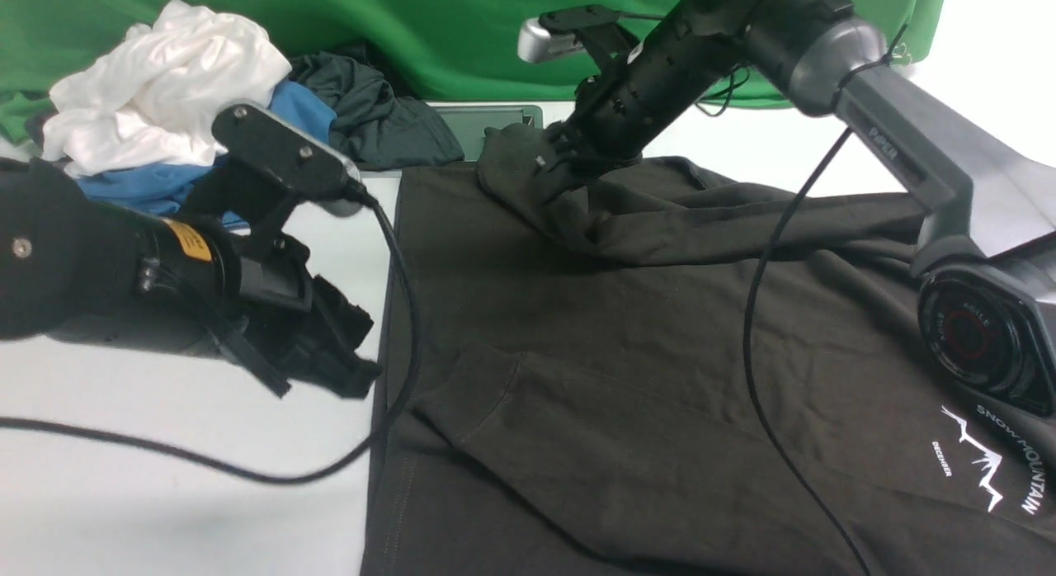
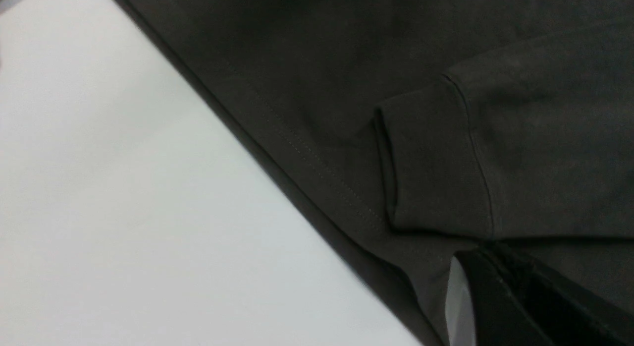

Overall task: Fold a long-sleeved shirt on a white desktop.
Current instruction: 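Grab the top left corner of the dark shirt with the left gripper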

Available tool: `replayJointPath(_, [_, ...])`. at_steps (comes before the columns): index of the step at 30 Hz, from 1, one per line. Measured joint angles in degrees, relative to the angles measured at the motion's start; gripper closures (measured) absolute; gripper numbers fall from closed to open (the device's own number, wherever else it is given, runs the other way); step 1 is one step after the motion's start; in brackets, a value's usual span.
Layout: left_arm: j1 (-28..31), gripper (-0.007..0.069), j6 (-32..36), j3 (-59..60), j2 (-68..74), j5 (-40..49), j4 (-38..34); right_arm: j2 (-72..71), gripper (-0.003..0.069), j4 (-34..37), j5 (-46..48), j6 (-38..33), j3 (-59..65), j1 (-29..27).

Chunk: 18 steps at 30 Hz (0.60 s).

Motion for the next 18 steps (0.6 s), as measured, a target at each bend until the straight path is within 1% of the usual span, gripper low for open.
replayJointPath(1, [1.11,0.0605,-1.19,-2.05,0.94,0.74,-0.20,-0.20,0.0162,-0.59,0.07,2.51,0.00,0.21])
replayJointPath(2, [1.87,0.0605,-1.80,-3.47,1.64,1.50,-0.34,-0.45,0.0158,-1.10,0.07,4.00,0.02,0.31])
replayJointPath(3, [2.99,0.0605,-2.03,-5.51,2.68,2.43,-0.81,-0.84,0.0169,-2.05,0.07,5.10,0.07,0.37])
replayJointPath(4, [4.37,0.0605,-1.80,-8.27,4.26,3.63,-1.83,-1.59,0.0196,-3.45,0.07,6.11,0.39,0.37])
replayJointPath(6, [6.49,0.0605,1.26,-13.65,7.97,6.20,-4.88,-4.23,0.0300,-6.26,-0.01,7.43,2.82,0.32])
replayJointPath(8, [7.17,0.0605,3.86,-17.04,10.91,6.79,-7.51,-6.75,0.0369,-8.19,-0.07,7.56,5.53,0.32])
replayJointPath(9, [7.36,0.0605,6.24,-20.58,14.39,6.77,-10.54,-9.37,0.0420,-10.51,-0.20,7.72,9.03,0.26])
replayJointPath(11, [7.12,0.0605,9.39,-25.12,19.05,6.77,-13.78,-13.65,0.0466,-13.37,-0.21,8.23,13.75,0.26])
replayJointPath(12, [7.12,0.0605,10.06,-25.75,19.68,6.83,-14.08,-14.18,0.0473,-13.73,-0.25,8.51,14.38,0.26])
replayJointPath(13, [6.48,0.0605,11.46,-30.39,24.30,6.91,-15.23,-18.25,0.0489,-16.54,-0.18,9.42,19.47,0.20])
replayJointPath(14, [5.90,0.0605,11.85,-33.94,27.73,6.99,-15.42,-20.21,0.0496,-17.55,-0.18,9.84,21.96,0.13])
replayJointPath(18, [3.67,0.0603,12.07,-48.88,40.86,6.78,-15.42,-28.94,0.0500,-19.34,-0.52,10.58,33.31,0.08])
